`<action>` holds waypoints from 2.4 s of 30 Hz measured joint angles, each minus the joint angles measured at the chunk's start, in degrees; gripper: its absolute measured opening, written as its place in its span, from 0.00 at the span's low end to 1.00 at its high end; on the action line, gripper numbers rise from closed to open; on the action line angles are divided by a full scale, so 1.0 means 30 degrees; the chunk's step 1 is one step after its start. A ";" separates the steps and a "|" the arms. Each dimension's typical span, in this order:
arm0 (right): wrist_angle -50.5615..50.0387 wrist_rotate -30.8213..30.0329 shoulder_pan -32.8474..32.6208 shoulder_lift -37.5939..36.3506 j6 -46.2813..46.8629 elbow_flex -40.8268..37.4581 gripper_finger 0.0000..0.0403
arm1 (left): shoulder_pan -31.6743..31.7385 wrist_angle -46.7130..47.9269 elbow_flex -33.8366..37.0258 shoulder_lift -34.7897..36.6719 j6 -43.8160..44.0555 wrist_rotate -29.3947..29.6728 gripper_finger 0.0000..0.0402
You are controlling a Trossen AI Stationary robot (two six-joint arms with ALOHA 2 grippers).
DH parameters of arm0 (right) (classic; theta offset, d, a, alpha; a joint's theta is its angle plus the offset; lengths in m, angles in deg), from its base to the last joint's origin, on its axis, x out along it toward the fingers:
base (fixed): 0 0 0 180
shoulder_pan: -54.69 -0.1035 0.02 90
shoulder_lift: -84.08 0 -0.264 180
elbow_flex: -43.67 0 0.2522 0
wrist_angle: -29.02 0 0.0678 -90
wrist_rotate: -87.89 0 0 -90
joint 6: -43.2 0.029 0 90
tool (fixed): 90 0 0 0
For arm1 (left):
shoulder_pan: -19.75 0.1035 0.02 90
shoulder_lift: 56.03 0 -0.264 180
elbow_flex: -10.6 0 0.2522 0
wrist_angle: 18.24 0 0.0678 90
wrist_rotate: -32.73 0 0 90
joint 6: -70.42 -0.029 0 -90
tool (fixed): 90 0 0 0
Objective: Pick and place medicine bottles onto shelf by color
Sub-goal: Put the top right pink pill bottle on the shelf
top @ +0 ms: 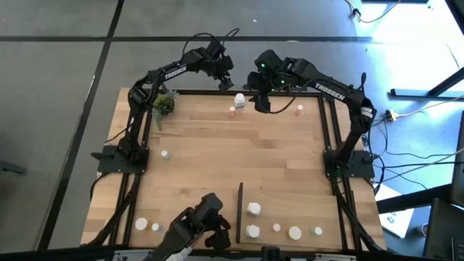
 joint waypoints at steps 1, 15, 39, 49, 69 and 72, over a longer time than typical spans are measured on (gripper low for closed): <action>0.0000 -0.0007 0.0002 0.0000 0.0003 0.0000 0.57 | 0.0000 0.0000 0.0000 0.0000 0.0007 0.0000 0.73; 0.0000 -0.0015 -0.0005 0.0000 0.0445 0.0000 0.57 | 0.0009 -0.0030 0.0000 0.0000 -0.0969 -0.0376 0.73; 0.0517 -0.0022 -0.0005 -0.0015 0.0510 0.0000 0.57 | -0.0583 -0.0060 -0.0015 -0.1412 -0.1479 -0.0204 0.73; 0.0590 -0.0022 -0.0005 -0.0015 0.0553 0.0000 0.57 | -0.0729 0.0016 0.0015 -0.2300 -0.1643 -0.0248 0.73; 0.0734 -0.0022 -0.0005 -0.0015 0.0940 0.0000 0.57 | -0.1317 -0.0708 0.0007 -0.2291 -0.2477 -0.0291 0.73; 0.0732 -0.0022 -0.0001 -0.0015 0.0940 0.0000 0.57 | -0.1450 -0.0597 0.0007 -0.2295 -0.2484 -0.0291 0.73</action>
